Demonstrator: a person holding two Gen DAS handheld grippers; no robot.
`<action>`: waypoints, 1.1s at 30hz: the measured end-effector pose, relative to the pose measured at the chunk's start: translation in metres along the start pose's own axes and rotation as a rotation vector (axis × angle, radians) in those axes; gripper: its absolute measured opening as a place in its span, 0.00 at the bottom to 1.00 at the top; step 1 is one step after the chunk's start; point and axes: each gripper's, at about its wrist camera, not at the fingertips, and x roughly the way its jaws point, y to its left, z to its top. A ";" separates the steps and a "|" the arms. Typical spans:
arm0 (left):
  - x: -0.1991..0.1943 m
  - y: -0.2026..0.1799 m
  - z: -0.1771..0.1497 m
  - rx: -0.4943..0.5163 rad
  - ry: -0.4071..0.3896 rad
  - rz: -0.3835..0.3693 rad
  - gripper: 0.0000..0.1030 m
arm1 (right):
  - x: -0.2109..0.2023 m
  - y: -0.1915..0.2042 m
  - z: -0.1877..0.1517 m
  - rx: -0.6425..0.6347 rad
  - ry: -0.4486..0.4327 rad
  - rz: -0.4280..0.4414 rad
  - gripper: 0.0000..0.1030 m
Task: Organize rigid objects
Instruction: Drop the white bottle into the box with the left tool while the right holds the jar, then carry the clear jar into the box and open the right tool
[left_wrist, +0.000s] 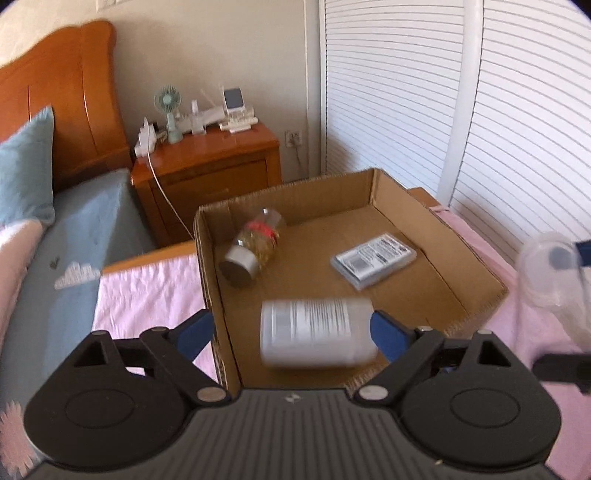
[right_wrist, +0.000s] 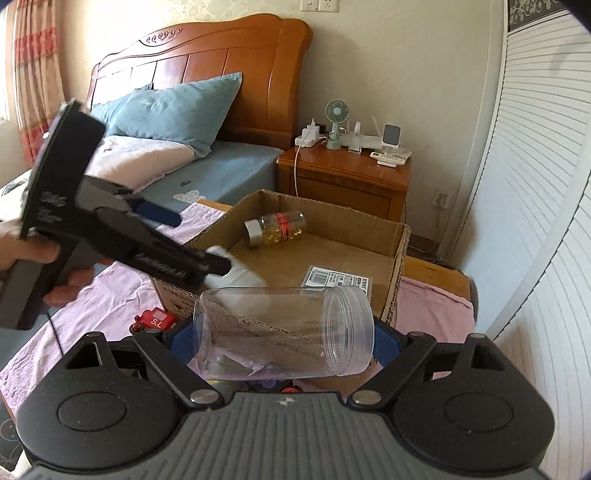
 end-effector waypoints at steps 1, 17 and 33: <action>-0.006 0.002 -0.005 -0.009 -0.001 -0.005 0.90 | 0.002 0.001 0.000 -0.002 0.003 0.000 0.91; -0.091 0.005 -0.074 -0.064 -0.036 0.046 0.96 | 0.040 0.004 0.028 0.039 0.073 -0.040 0.91; -0.078 0.023 -0.093 -0.098 -0.012 0.091 0.96 | 0.154 -0.040 0.080 0.125 0.209 -0.122 0.91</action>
